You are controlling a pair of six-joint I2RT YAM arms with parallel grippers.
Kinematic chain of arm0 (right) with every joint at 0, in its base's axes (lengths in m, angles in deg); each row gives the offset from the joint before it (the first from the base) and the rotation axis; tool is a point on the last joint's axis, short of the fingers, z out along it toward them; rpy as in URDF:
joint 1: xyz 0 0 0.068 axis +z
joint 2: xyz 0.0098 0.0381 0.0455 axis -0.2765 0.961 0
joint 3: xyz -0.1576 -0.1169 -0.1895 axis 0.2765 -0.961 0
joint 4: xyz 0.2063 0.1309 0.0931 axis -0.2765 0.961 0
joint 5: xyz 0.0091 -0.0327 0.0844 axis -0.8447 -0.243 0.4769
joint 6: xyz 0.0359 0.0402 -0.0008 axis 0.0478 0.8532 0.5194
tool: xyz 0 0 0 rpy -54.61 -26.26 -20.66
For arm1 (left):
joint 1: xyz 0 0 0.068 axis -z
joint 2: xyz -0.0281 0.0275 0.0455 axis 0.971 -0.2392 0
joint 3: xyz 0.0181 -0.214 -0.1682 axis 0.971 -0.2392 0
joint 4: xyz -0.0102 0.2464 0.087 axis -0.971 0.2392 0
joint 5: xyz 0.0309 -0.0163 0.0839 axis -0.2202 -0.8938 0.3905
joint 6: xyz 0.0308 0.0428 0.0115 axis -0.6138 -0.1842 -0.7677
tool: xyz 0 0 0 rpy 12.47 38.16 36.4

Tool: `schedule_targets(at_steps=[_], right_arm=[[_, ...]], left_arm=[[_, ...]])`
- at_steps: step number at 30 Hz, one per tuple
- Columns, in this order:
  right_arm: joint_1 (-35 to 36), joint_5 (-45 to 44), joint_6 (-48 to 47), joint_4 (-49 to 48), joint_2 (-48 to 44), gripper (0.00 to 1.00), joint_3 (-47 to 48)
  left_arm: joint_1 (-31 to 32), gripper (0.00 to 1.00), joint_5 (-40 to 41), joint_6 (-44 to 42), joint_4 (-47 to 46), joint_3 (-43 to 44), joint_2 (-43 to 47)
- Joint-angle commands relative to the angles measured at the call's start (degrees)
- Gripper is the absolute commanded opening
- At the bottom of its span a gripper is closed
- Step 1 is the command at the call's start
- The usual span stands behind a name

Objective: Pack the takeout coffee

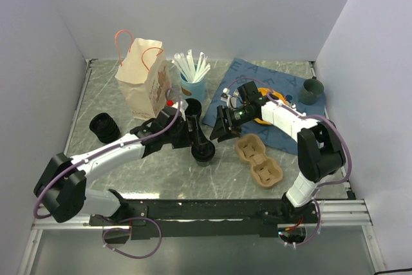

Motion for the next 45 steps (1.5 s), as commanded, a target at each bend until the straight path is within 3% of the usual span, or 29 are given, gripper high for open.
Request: schedule_targets(at_steps=[1, 13, 22, 33, 41, 45], right_arm=[[-0.41, 3.47, -4.30, 1.59, 2.99, 0.64, 5.93], [-0.41, 4.35, -15.30, 10.91, 11.35, 0.65, 12.71], [0.46, 7.51, -12.84, 6.61, 11.96, 0.62, 10.77], [3.54, 6.29, -12.66, 6.34, 14.42, 0.62, 11.56], [4.42, 5.41, -9.85, 2.82, 12.50, 0.56, 7.27], [4.68, 3.21, -3.28, -2.17, 7.33, 0.52, 1.47]], left_arm=[[-0.10, 0.85, 2.38, 0.72, 2.79, 1.01, 4.15], [3.94, 0.75, 0.36, 13.37, -2.83, -13.31, 16.02], [8.25, 0.71, 2.47, 18.21, -7.40, -15.25, 12.95], [8.60, 0.70, 5.29, 22.17, -9.95, -19.12, 12.59], [8.60, 0.71, 7.48, 21.47, -5.39, -19.03, 14.00], [8.34, 0.70, 9.75, 20.68, -1.96, -18.59, 15.05]])
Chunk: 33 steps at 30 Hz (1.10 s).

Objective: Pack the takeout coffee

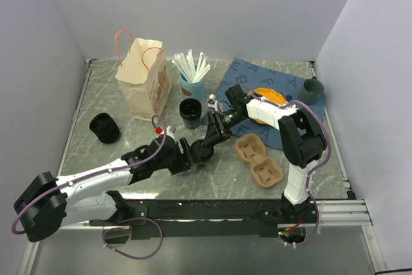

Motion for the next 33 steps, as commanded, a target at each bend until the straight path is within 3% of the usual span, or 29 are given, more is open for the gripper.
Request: schedule_targets(at_steps=[1, 8, 12, 19, 33], right_arm=[[0.79, -4.78, 7.36, -6.46, -6.65, 0.52, -6.67], [2.81, -9.71, 21.16, -16.75, -19.39, 0.54, -19.32], [3.60, -11.74, 26.97, -18.26, -22.39, 0.57, -21.18], [3.60, -16.57, 28.47, -12.73, -24.77, 0.58, -18.11], [3.60, -21.67, 28.47, -2.18, -28.64, 0.59, -16.09]], left_arm=[[-0.21, 0.71, 5.07, -0.94, 4.82, 0.45, 1.55], [-1.35, 0.70, 7.36, -3.49, 9.75, 3.08, 1.99], [-2.05, 0.72, 8.24, -5.07, 11.33, 5.01, 2.86], [-3.02, 0.72, 8.15, -7.01, 14.05, 10.46, 3.39], [-3.02, 0.72, 6.57, -6.13, 11.77, 7.13, 5.06]])
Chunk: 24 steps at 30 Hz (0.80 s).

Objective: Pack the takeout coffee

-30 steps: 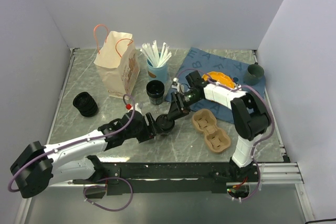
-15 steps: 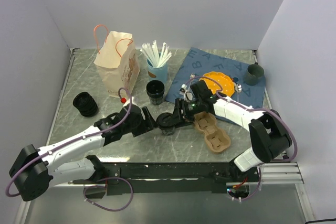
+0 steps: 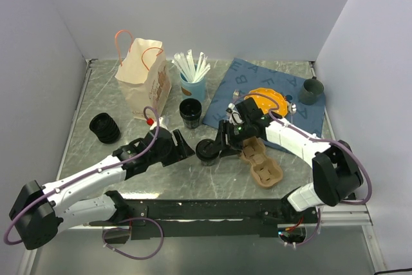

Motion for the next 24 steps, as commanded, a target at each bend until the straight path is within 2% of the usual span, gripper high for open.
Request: schedule_targets(at_steps=[1, 4, 8, 14, 20, 24], right_arm=[[0.00, -2.44, -0.66, 5.56, -3.65, 0.59, 3.76], [-0.35, -5.07, -5.40, 10.39, -3.66, 0.60, 7.44], [-2.98, -5.00, -17.24, 16.72, 0.20, 0.60, 14.39], [-7.29, 7.03, -32.63, 22.61, 9.25, 0.63, 24.85], [-9.76, 17.06, -40.56, 28.15, 20.06, 0.65, 33.28], [-9.50, 21.19, -41.27, 28.07, 24.64, 0.64, 35.32]], left_arm=[[-0.14, 0.72, -0.60, -0.14, -1.76, -0.04, 0.80], [-0.14, 0.71, -1.83, 0.47, -3.16, -0.48, 0.89], [-0.14, 0.71, -3.24, 1.18, -5.18, -1.89, 1.24], [-0.14, 0.70, -5.96, 0.47, -9.92, -2.59, 0.19], [-0.14, 0.70, -8.16, 2.67, -16.17, -4.79, -2.00], [-0.14, 0.69, -8.25, 3.11, -18.01, -4.79, -4.56]])
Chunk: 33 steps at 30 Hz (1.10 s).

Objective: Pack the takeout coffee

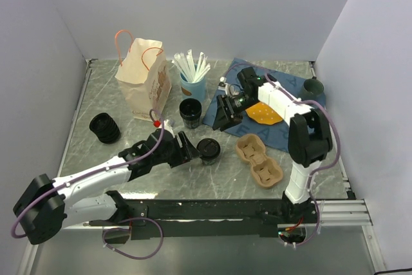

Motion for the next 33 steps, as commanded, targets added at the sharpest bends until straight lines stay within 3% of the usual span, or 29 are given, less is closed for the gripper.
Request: schedule_targets(at_steps=[1, 26, 33], right_arm=[[0.60, 7.78, -5.54, 3.48, 3.52, 0.64, 3.47], [5.61, 4.89, -4.58, -6.27, 3.45, 0.61, -9.01], [5.70, 4.09, 1.56, -12.94, 1.52, 0.53, -15.24]], left_arm=[[-0.14, 0.69, -1.43, 1.45, -5.58, -0.44, -2.46], [-0.14, 0.67, -1.43, 1.19, -7.87, -2.03, -5.54], [-0.14, 0.64, -1.26, 1.19, -8.66, -2.11, -6.33]])
